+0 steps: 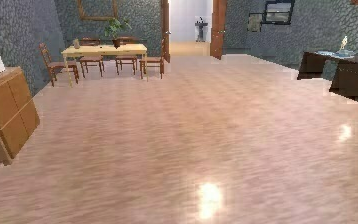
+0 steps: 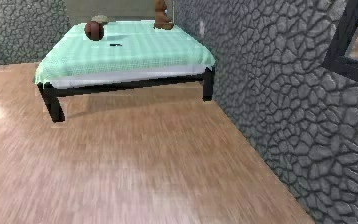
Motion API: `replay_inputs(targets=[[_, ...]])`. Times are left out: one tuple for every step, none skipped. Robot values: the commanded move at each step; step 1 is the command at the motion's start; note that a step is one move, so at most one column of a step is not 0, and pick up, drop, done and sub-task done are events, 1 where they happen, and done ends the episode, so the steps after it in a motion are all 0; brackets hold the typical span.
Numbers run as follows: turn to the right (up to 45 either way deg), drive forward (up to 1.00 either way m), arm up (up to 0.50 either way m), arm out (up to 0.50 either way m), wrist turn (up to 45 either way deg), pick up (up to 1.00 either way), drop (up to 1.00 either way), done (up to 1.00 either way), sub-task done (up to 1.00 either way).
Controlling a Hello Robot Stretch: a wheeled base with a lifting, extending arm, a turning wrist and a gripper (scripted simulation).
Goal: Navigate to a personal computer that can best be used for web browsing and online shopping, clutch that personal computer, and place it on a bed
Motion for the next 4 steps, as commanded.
replay_inputs(targets=[[3.0, 0.00, 0.00, 0.00, 0.0, 0.00, 0.00, 0.00, 0.00], [0.0, 1.00, 0.00, 0.00, 0.0, 0.00, 0.00, 0.00, 0.00], [0.0, 1.00, 0.00, 0.00, 0.0, 0.00, 0.00, 0.00, 0.00], [0.0, 1.00, 0.00, 0.00, 0.0, 0.00, 0.00, 0.00, 0.00]])
